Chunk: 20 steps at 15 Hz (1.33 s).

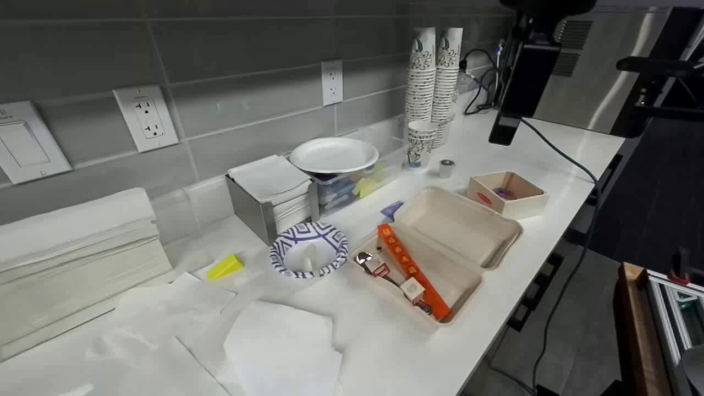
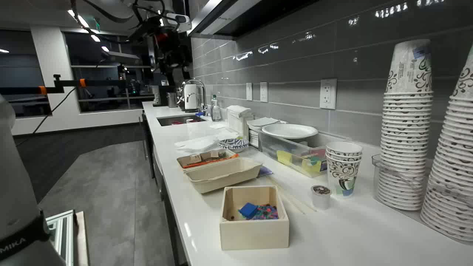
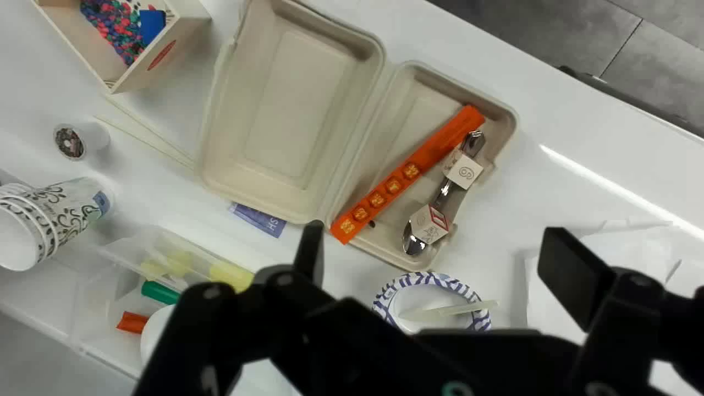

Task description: Place the small white container in the three stacked cups

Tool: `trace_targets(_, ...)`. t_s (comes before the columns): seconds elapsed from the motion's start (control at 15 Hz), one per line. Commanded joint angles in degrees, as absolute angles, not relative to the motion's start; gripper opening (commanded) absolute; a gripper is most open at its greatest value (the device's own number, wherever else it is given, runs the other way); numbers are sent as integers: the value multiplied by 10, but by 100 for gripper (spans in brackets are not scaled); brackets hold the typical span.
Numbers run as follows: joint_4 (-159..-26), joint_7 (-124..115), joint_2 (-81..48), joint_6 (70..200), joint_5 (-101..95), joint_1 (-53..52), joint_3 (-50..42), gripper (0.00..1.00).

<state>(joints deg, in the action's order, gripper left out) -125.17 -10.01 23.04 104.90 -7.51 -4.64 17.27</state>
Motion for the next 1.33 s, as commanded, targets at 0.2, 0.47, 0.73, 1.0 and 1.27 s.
trace_targets(0.2,-1250,-105,228,1047,-81,-63,159,100)
trace_targets(0.47,-1250,-105,228,1047,-81,-63,159,100)
trace_targets(0.73,-1258,-82,212,1085,-40,-40,92,100)
trace_targets(1.0,-1267,-45,184,1133,-7,-7,8,100)
trace_targets(1.27,-1287,-28,144,1205,11,27,-44,100)
